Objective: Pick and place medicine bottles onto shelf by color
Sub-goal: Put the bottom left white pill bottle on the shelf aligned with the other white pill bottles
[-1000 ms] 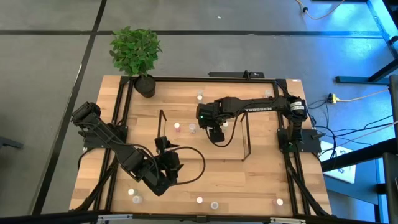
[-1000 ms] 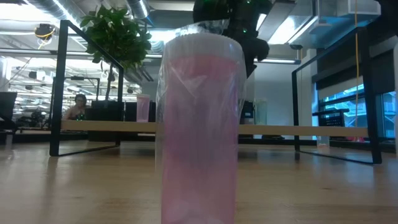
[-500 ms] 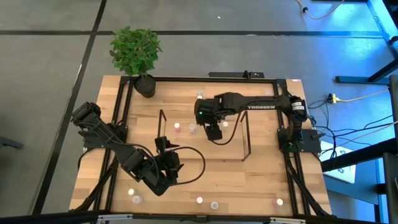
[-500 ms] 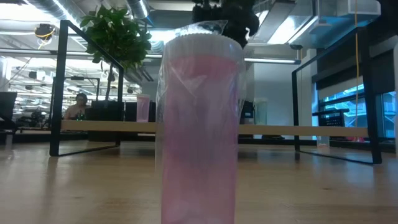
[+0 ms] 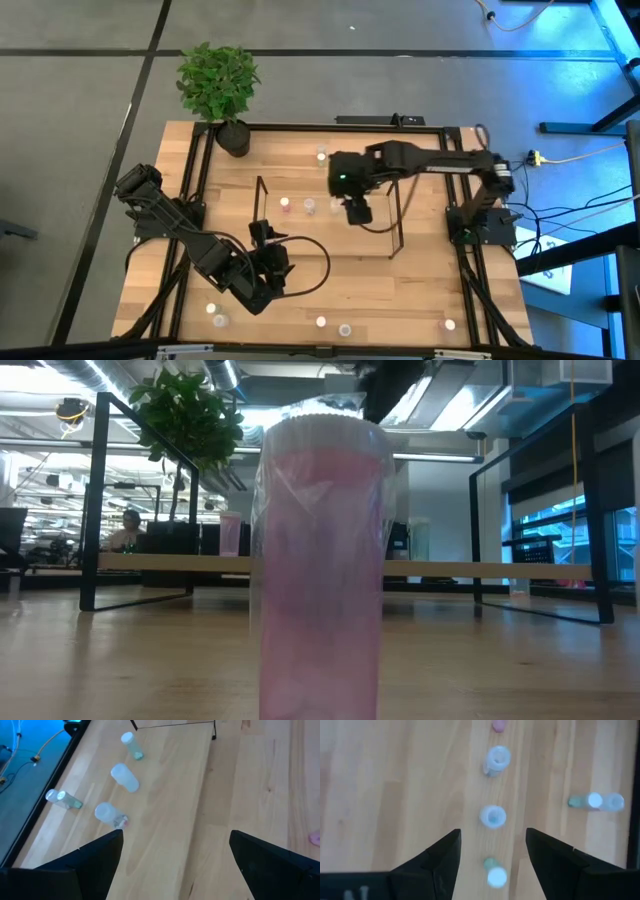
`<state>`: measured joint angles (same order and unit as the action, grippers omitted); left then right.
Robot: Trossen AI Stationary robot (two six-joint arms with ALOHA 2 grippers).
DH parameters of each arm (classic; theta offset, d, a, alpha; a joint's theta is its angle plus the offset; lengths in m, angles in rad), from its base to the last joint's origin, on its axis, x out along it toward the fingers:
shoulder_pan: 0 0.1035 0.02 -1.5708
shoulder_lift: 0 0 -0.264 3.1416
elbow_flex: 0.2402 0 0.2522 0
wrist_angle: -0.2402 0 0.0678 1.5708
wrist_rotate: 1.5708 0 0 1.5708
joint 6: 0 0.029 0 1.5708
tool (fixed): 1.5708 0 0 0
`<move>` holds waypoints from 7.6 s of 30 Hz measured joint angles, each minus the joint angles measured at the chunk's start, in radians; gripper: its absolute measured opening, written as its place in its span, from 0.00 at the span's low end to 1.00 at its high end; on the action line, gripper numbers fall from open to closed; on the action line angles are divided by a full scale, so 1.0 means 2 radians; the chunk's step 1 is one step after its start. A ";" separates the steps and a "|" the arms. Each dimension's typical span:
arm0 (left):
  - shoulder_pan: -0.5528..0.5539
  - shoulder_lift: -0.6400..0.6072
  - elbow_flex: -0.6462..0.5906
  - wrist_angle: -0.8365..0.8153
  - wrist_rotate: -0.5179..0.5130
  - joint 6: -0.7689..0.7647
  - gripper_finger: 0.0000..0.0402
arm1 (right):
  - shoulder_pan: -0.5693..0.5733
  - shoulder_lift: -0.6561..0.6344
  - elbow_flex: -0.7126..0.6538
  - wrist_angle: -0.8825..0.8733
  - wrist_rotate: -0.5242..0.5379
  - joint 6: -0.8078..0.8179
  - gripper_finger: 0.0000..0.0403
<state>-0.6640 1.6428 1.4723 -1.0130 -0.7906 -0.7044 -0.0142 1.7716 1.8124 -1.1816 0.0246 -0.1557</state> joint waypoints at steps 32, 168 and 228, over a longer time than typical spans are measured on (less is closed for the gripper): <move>-0.094 0.000 0.000 -0.081 0.197 -0.010 0.90 | 0.235 -0.111 -0.001 -0.023 0.122 0.104 0.56; -0.232 0.001 -0.233 0.218 0.305 -0.023 0.90 | 0.234 -0.111 -0.001 0.039 -0.022 -0.002 0.56; -0.220 0.001 -0.259 0.223 0.314 -0.078 0.90 | 0.235 -0.111 -0.001 0.039 -0.022 -0.002 0.56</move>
<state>-1.1046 1.6455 0.9536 -0.5674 -0.1618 -0.8610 0.4548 1.5497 1.8107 -1.1030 -0.0196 -0.1589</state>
